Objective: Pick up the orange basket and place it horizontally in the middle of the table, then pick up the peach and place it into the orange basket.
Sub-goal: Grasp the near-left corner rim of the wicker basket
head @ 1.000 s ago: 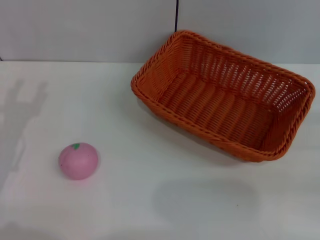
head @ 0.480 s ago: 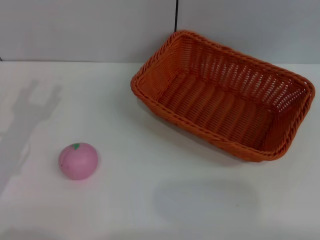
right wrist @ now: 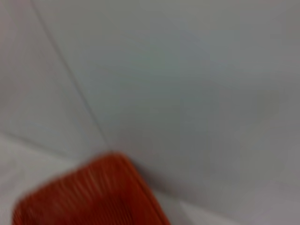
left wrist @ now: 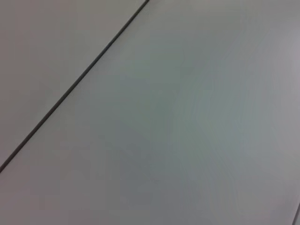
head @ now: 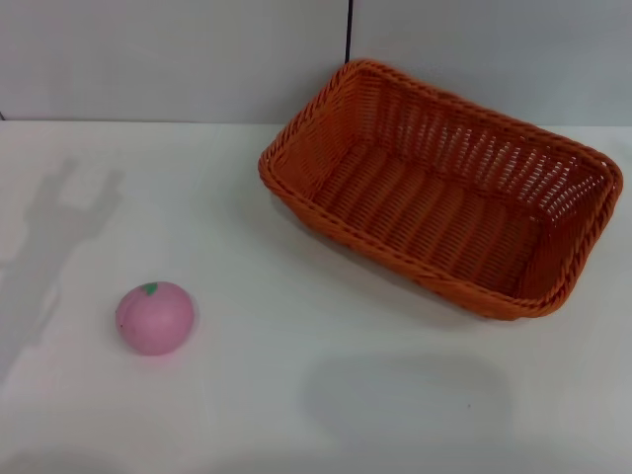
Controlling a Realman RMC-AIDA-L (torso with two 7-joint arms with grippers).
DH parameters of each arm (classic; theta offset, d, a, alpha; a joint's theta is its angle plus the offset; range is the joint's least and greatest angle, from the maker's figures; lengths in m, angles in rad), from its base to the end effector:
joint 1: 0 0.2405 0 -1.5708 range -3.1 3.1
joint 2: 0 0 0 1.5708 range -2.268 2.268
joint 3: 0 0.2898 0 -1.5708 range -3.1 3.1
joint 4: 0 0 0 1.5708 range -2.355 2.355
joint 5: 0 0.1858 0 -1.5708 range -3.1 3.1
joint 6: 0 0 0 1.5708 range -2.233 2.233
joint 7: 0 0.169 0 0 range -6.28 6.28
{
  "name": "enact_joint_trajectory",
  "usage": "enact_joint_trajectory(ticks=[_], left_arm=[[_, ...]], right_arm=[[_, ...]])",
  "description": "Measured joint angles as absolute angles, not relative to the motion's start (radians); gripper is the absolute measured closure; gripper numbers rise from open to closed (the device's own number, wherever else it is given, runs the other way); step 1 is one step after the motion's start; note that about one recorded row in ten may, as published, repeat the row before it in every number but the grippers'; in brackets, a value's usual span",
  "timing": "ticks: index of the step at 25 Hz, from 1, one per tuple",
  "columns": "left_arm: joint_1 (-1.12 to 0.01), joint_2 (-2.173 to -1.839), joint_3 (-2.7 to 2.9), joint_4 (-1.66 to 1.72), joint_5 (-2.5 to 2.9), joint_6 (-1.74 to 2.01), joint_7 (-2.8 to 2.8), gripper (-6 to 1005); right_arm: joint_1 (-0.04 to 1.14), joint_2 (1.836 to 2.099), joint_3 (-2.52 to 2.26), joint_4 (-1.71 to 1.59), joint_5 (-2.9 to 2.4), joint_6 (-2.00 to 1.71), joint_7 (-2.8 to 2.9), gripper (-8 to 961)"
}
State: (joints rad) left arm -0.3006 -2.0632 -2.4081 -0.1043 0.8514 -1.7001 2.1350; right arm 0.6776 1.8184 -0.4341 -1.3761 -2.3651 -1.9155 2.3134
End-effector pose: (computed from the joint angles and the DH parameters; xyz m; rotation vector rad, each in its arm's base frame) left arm -0.3231 0.2871 0.0405 -1.5261 -0.7633 -1.4893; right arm 0.2400 0.3792 0.1824 -2.3268 1.0466 0.2480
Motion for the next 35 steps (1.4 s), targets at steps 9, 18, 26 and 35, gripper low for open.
enact_joint_trajectory(ticks=[9,18,26,35], left_arm=[[-0.303,-2.063,-2.406,-0.104,0.851,-1.693,2.134,157],[-0.305,-2.063,-2.405,-0.101,0.852,-1.692,2.128,160],[-0.305,-2.065,-2.404,-0.098,0.853,-1.692,2.127,163],[-0.306,-2.065,-2.404,-0.103,0.853,-1.699,2.114,166]], right_arm=[[0.721,1.844,-0.685,-1.302,-2.528,-1.82,2.328,469],[0.734,1.911,-0.739,-1.242,-2.619,-1.719,2.309,469],[0.728,1.927,-0.761,-1.178,-2.621,-1.689,2.293,468],[0.717,1.948,-0.794,-1.175,-2.623,-1.659,2.292,459]])
